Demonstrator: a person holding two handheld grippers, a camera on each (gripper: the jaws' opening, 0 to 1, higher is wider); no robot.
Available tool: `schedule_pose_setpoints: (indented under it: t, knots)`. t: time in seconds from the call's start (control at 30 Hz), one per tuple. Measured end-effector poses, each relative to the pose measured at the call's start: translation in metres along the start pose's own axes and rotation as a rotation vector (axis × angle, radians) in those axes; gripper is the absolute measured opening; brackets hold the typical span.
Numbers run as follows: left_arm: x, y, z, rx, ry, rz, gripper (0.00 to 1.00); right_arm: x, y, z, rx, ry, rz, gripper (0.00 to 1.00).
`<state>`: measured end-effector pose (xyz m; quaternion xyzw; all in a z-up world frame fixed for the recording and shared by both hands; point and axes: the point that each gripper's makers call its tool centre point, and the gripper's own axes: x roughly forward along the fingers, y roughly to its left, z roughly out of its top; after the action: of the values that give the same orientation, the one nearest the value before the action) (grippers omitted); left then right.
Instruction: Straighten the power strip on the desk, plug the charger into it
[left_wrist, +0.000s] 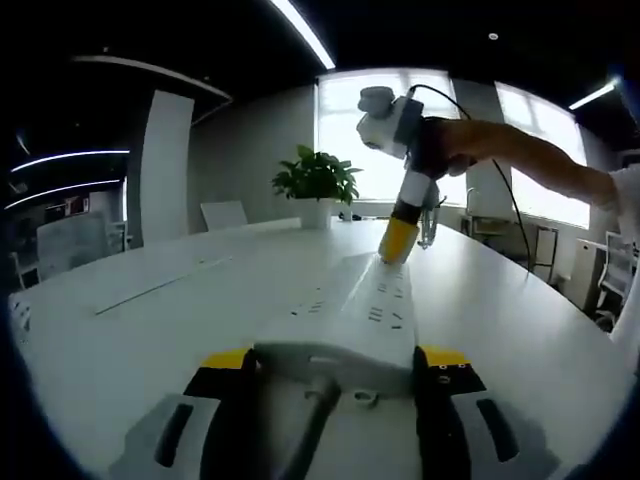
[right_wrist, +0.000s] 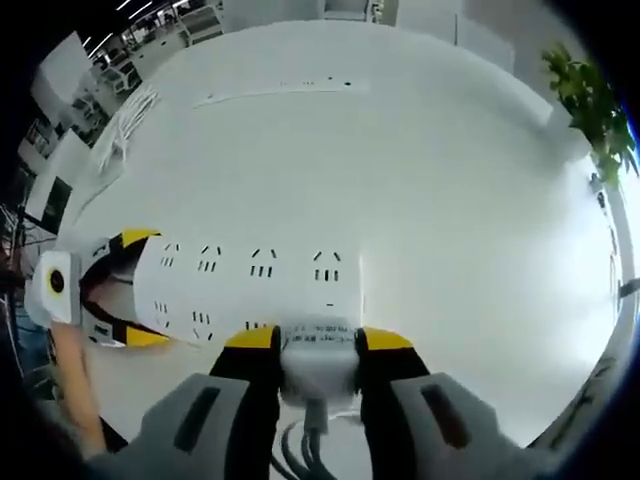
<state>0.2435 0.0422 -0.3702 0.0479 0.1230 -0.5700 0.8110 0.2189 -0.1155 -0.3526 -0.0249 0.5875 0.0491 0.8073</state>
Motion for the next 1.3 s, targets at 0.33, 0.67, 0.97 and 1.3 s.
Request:
schedule_pose_setpoints:
  t: [0.33,0.67,0.97,1.3]
  knots:
    - [0.001,-0.001,0.001,0.001,0.000,0.000,0.65,-0.009,-0.005,0.018,-0.019,-0.035,0.017,0.28]
    - [0.001,-0.001,0.001,0.001,-0.001,0.001,0.65,-0.032,-0.005,0.015,0.009,-0.083,0.047,0.24]
    - [0.000,-0.001,0.001,-0.001,0.000,0.010,0.65,-0.030,-0.003,0.026,-0.037,-0.096,0.014,0.23]
    - [-0.001,-0.001,0.001,-0.001,-0.001,0.009,0.64,-0.031,-0.001,0.021,-0.004,-0.087,0.043,0.21]
